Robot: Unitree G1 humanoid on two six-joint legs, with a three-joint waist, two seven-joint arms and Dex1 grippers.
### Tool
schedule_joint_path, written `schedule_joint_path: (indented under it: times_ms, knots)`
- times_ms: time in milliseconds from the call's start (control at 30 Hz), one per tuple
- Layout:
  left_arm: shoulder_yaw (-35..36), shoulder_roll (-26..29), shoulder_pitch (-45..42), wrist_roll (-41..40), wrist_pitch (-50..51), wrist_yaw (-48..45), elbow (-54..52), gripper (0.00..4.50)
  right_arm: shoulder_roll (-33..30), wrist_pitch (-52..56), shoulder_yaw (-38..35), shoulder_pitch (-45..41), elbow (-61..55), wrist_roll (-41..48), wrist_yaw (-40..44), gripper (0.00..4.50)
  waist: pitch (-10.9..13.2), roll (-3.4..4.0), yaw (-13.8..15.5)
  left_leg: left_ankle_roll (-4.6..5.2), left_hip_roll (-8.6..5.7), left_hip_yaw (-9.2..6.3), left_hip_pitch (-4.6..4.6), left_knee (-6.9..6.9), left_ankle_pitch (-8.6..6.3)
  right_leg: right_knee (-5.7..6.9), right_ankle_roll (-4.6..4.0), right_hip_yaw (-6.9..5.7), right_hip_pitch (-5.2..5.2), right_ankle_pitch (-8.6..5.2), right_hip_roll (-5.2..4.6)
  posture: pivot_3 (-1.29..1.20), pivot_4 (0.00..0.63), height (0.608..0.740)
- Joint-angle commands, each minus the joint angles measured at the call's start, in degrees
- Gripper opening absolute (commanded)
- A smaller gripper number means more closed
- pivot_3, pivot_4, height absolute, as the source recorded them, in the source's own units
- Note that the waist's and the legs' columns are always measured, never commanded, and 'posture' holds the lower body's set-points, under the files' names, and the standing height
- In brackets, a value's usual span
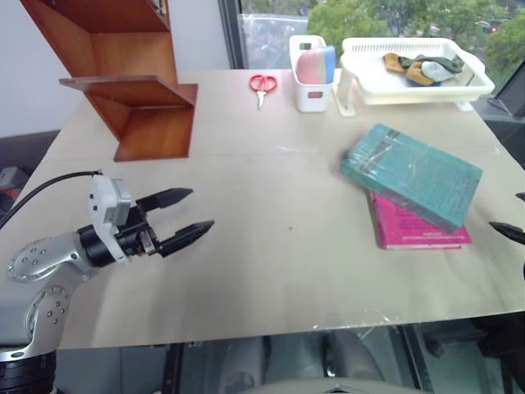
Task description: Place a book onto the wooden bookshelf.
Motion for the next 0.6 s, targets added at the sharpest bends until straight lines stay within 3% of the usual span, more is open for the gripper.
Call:
schedule_joint_path:
  times_ms: [33,200,333,533,600]
  knots:
    - [1.0,0.7,-0.9,-0.2,-1.5,-1.4,-0.3,4.45,-0.7,-0.5,-0.5,-1.2,-0.1,0.1,-0.4,4.5,0.0,0.0,0.0,0.0,0.0,0.0,0.0,0.0,0.0,0.0,0.0,0.0,0.0,0.0,0.0,0.0,0.15,0.74]
    - [0.4,0.8,-2.3,-2.8,-0.2,-5.0,1.0,4.45,-0.4,1.2,0.5,-2.2,-0.4,-0.2,-1.4,4.5,0.0,0.02,0.0,0.0,0.0,0.01,0.0,0.0,0.0,0.0,0.0,0.0,-0.01,0.0,0.0,0.0,0.15,0.74]
    - [1.5,2.2,-3.9,-11.6,5.4,-10.3,0.5,4.45,-0.9,4.6,4.6,-3.9,-0.4,-6.8,-9.6,4.5,0.0,0.02,-0.1,0.0,0.0,0.0,-0.01,0.0,0.0,0.01,0.0,-0.01,-0.02,0.0,0.0,0.0,0.15,0.74]
    - [-1.0,0.9,-7.3,-7.9,1.3,-9.8,0.9,4.45,0.7,6.0,10.3,-12.0,5.1,-13.5,-18.0,4.5,0.0,0.26,-0.2,0.0,-0.01,0.04,0.0,0.05,0.01,0.06,0.01,0.03,-0.03,0.01,0.01,0.0,0.15,0.74]
    - [-1.9,0.8,-7.4,-7.2,0.8,-10.1,0.6,4.5,1.5,8.2,11.7,-16.7,8.4,-14.2,-18.2,3.95,0.0,0.26,-0.3,0.0,-0.01,0.07,0.0,0.05,0.0,0.05,0.01,0.07,-0.04,0.01,0.01,0.0,0.15,0.74]
